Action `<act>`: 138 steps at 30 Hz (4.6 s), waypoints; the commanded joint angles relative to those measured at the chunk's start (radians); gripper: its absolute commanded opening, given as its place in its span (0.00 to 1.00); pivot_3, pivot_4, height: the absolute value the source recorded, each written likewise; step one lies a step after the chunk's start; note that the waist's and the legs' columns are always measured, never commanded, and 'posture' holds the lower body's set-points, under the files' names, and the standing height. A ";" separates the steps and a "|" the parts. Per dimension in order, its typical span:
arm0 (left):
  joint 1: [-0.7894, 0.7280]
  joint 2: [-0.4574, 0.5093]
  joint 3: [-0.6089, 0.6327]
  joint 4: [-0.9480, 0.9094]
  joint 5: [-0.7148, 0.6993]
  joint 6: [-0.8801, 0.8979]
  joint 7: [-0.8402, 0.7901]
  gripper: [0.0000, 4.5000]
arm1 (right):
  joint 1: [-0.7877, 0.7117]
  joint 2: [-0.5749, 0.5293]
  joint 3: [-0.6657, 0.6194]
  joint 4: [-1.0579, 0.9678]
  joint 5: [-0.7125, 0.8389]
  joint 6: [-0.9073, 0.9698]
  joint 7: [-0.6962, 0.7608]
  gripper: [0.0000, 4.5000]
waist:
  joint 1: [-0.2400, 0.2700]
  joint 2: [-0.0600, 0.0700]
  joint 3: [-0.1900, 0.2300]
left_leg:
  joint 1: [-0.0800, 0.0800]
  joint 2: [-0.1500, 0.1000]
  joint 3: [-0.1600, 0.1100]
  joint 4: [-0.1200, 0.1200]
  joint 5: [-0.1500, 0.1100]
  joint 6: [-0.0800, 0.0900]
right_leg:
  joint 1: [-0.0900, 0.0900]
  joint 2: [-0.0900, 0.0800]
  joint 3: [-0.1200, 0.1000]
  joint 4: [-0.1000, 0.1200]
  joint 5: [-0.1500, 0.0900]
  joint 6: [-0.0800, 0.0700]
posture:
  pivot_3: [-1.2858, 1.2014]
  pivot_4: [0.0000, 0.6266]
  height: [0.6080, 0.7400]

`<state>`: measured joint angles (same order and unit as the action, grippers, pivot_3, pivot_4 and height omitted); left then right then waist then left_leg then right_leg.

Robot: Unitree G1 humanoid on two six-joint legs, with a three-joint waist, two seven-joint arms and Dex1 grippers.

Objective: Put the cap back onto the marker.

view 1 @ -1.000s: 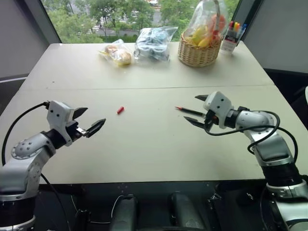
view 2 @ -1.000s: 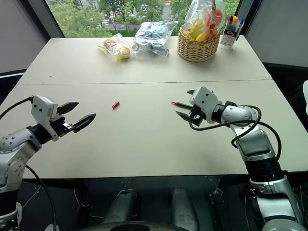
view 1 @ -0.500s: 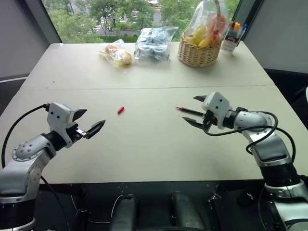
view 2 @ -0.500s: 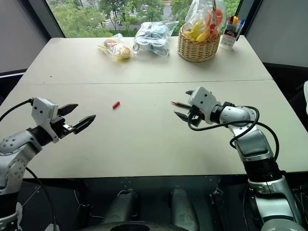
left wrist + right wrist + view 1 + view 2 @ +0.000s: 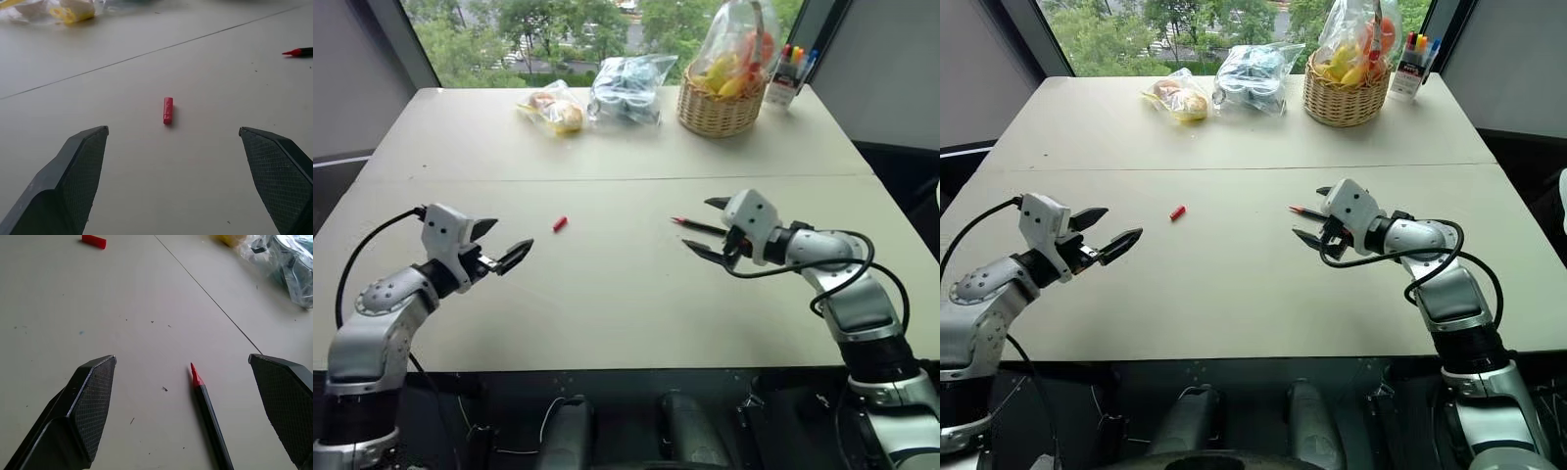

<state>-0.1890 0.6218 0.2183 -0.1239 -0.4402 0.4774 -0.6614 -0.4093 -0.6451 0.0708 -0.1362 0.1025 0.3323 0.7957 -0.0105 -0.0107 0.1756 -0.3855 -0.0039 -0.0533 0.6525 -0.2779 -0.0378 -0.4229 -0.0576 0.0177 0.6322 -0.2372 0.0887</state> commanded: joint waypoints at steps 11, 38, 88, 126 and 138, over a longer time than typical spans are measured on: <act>-0.424 -0.115 -0.166 0.692 0.189 -0.318 -0.138 0.99 | 0.131 0.019 -0.065 -0.202 -0.017 0.062 -0.157 0.99 | -0.004 0.000 0.000 | -0.001 0.000 0.000 0.001 0.000 0.000 | 0.000 0.000 0.000 0.000 0.000 0.000 | 0.52 0.24 1.00; -0.563 -0.230 -0.231 1.062 0.383 -0.405 -0.052 0.72 | 0.149 -0.003 -0.069 -0.271 -0.001 0.134 -0.176 1.00 | -0.002 0.000 -0.001 | 0.012 -0.001 -0.003 0.009 -0.001 0.002 | 0.018 0.000 -0.003 0.001 0.001 0.003 | 0.52 0.24 1.00; -0.117 -0.079 -0.066 -0.173 0.003 0.247 0.007 0.00 | -0.578 0.107 0.011 1.311 -0.095 -0.428 0.293 1.00 | -0.010 0.001 0.003 | 0.011 0.000 0.000 0.005 -0.002 0.003 | 0.014 0.000 0.001 -0.002 0.001 0.002 | 0.52 0.24 1.00; -0.279 -0.060 -0.220 0.139 0.108 -0.190 -0.236 0.00 | -0.542 0.083 0.100 1.077 -0.251 -0.657 0.308 0.01 | -0.013 0.004 0.004 | 0.012 -0.001 0.002 -0.001 -0.001 0.002 | 0.012 -0.001 0.001 -0.002 0.001 0.002 | 0.52 0.24 1.00; -0.451 -0.132 -0.291 0.635 0.200 -0.706 -0.519 0.00 | -0.436 0.070 0.167 0.679 -0.253 -0.587 0.331 0.01 | -0.007 0.004 0.004 | 0.010 -0.001 0.002 -0.003 -0.001 0.001 | 0.010 -0.001 0.001 -0.003 0.001 0.002 | 0.52 0.24 1.00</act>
<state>-0.6146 0.4928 -0.0835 0.4801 -0.2455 -0.1491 -1.1511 -0.8396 -0.5668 0.2409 0.5984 -0.1548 -0.2643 1.1261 -0.0176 -0.0068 0.1799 -0.3754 -0.0046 -0.0509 0.6499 -0.2788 -0.0366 -0.4131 -0.0585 0.0190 0.6296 -0.2362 0.0909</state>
